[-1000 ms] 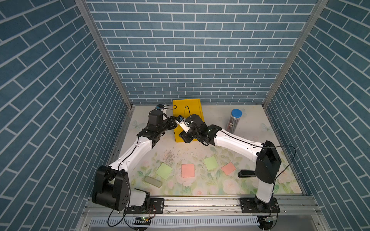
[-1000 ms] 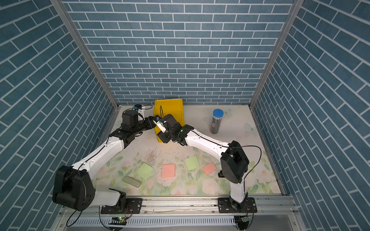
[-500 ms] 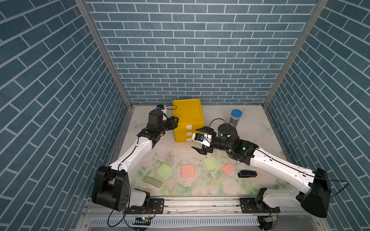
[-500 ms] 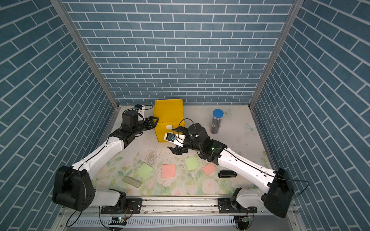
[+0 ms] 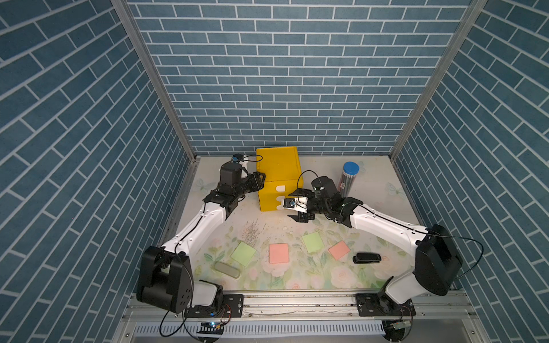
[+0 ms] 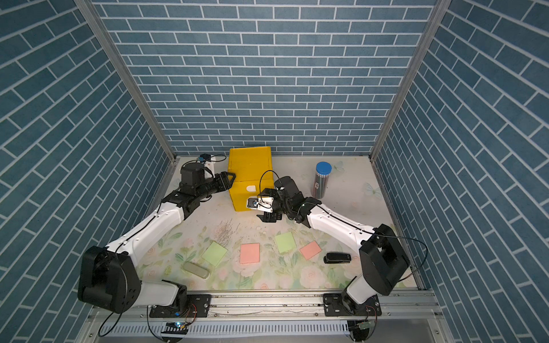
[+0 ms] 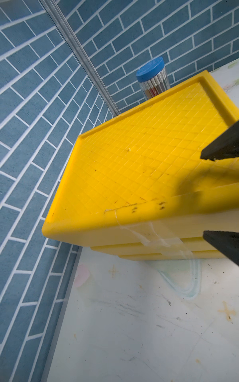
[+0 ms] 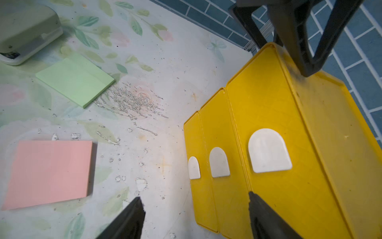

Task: Please put the sticky notes in the drawer by color
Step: Open the drawer in the storage box.

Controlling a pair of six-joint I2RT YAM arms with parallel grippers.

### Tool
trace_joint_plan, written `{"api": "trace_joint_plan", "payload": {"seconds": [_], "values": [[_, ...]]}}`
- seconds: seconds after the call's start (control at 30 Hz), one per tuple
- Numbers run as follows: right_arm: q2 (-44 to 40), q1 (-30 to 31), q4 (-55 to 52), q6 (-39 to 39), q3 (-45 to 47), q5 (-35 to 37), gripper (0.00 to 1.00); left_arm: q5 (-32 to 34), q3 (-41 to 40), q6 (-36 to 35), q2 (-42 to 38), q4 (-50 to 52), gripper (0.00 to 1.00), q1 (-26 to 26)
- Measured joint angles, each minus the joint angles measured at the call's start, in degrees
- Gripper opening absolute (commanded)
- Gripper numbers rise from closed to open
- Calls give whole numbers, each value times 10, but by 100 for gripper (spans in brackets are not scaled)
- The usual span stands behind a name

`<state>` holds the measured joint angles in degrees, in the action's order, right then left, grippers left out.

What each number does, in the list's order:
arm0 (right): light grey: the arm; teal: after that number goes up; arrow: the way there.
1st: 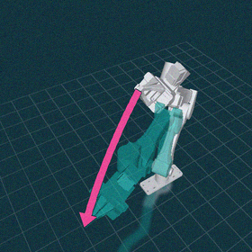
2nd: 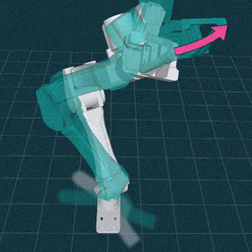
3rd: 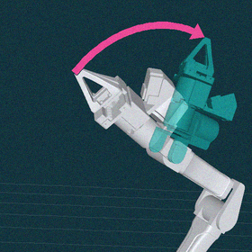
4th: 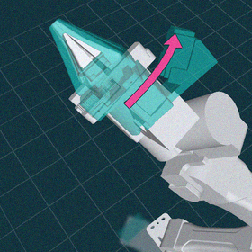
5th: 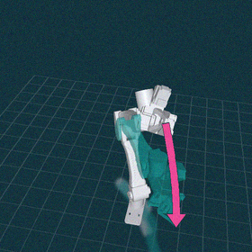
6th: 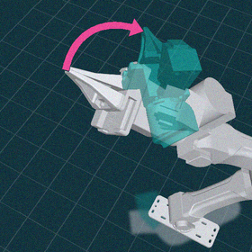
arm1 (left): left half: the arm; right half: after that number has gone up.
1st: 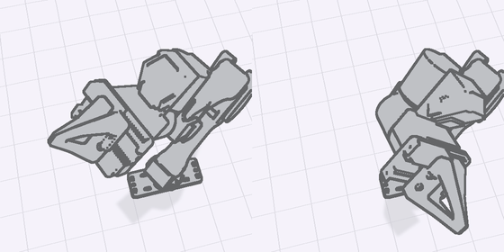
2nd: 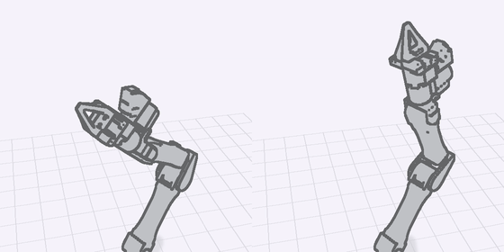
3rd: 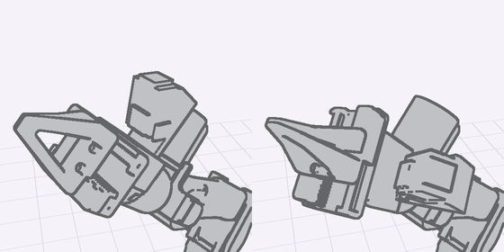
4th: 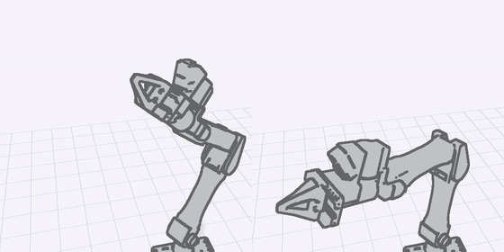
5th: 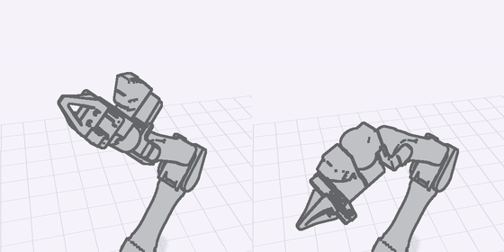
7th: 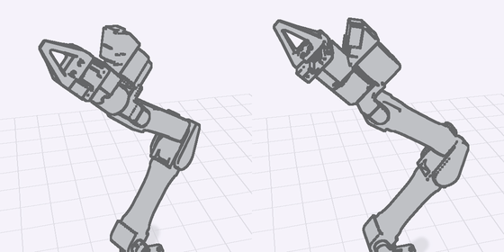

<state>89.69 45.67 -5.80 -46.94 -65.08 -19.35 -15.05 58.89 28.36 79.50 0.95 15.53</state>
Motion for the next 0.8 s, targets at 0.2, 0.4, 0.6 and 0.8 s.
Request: {"api": "trace_joint_plan", "payload": {"seconds": [0.2,0.4,0.6,0.8], "values": [[43,0,-3,-16,-32,-21,79,0,0,2,-1,0,60,4],[92,0,-19,-31,-69,-14,78,0,1,2,9,0,60,4],[133,0,-36,-42,-104,16,78,4,1,1,12,0,60,4],[176,1,-60,-45,-140,36,77,4,1,1,12,-2,60,4]]}}
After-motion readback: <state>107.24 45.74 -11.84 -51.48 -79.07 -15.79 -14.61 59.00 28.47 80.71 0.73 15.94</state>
